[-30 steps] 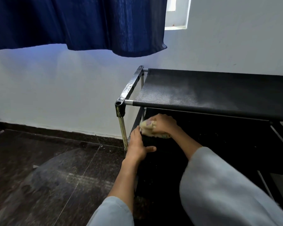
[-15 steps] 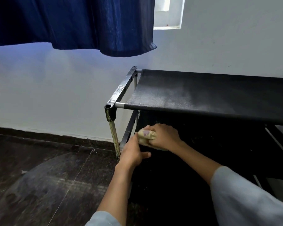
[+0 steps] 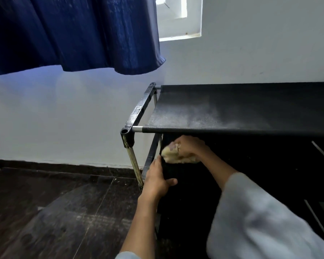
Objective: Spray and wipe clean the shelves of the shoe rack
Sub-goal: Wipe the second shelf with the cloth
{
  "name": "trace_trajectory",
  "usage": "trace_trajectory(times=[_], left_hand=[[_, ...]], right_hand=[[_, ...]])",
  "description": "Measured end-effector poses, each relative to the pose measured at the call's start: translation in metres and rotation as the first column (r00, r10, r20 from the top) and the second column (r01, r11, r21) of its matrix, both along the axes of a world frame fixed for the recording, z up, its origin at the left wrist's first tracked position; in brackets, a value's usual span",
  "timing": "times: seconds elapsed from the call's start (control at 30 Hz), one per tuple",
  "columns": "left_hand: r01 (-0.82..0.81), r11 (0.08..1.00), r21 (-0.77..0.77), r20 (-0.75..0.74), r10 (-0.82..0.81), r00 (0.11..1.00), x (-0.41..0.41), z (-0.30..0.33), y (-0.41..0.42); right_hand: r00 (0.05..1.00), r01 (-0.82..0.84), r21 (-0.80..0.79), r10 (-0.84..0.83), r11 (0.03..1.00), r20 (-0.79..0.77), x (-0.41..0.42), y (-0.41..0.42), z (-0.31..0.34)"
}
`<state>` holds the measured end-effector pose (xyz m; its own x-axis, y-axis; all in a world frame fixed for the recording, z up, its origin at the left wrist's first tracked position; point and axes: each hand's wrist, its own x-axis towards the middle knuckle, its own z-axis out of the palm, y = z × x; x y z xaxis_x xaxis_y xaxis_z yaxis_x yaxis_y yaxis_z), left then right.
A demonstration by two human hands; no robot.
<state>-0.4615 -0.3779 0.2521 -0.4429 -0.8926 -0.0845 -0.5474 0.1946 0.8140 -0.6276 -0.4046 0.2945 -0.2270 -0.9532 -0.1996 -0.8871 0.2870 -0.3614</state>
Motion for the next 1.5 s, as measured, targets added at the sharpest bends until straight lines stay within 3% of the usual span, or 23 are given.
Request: trace_trajectory(times=[0.1,0.17,0.37,0.5,0.53,0.6,0.67,0.73,0.8,0.83,0.93,1.0,1.13,1.23,1.5], left_hand=[[-0.007,1.000,-0.003,-0.019,0.007,1.000,-0.001,0.001,0.001],[-0.013,1.000,0.011,-0.015,0.013,1.000,-0.002,0.001,0.000],[-0.094,0.990,0.107,0.089,0.085,0.992,-0.006,0.002,-0.004],[-0.102,0.988,0.119,0.139,0.085,0.987,-0.007,0.004,-0.005],[-0.105,0.987,0.120,0.139,0.088,0.986,-0.007,0.004,-0.005],[-0.105,0.985,0.133,0.118,0.090,0.989,-0.007,0.003,-0.005],[-0.104,0.984,0.143,0.091,0.092,0.992,-0.006,0.002,-0.005],[-0.108,0.982,0.152,0.074,0.098,0.993,-0.005,0.000,-0.006],[-0.110,0.982,0.152,0.054,0.103,0.993,-0.005,-0.002,-0.006],[-0.108,0.982,0.156,0.042,0.103,0.994,-0.005,-0.002,-0.006],[-0.100,0.982,0.163,0.035,0.095,0.995,-0.005,-0.001,-0.005],[-0.097,0.982,0.161,0.040,0.091,0.995,-0.006,-0.002,-0.006],[-0.098,0.984,0.147,0.077,0.088,0.993,-0.008,-0.001,-0.008],[-0.107,0.982,0.156,0.103,0.092,0.990,-0.008,0.001,-0.009],[-0.080,0.983,0.168,0.096,0.065,0.993,-0.008,0.001,-0.012]], right_hand=[[0.976,-0.210,0.191,0.194,0.959,0.100,-0.021,0.042,0.005],[0.967,-0.226,0.204,0.194,0.952,0.168,-0.030,0.061,0.005],[0.994,-0.040,0.057,0.034,0.998,0.104,-0.024,0.064,-0.009],[0.992,0.106,-0.078,-0.111,0.991,-0.064,-0.022,0.035,-0.006],[0.980,0.197,-0.160,-0.195,0.967,0.027,-0.020,0.025,-0.007],[0.878,0.428,-0.305,-0.312,0.851,0.364,-0.013,0.012,-0.010],[0.804,0.529,-0.352,-0.323,0.772,0.499,-0.011,0.001,-0.020],[0.889,0.422,-0.309,-0.323,0.852,0.324,-0.017,0.002,-0.020],[0.963,0.269,-0.163,-0.267,0.949,0.038,-0.026,0.010,-0.010],[0.978,0.203,-0.058,-0.205,0.978,-0.031,-0.031,0.016,-0.003],[0.999,-0.031,0.266,0.021,0.964,0.038,-0.042,0.046,0.020],[0.989,-0.138,0.380,0.108,0.915,0.100,-0.048,0.070,0.024],[0.991,-0.100,0.211,0.079,0.972,0.105,-0.047,0.104,0.018],[1.000,-0.011,0.140,0.015,0.990,-0.026,-0.039,0.107,0.010],[0.971,0.179,-0.174,-0.203,0.968,-0.129,-0.029,0.050,-0.014]])
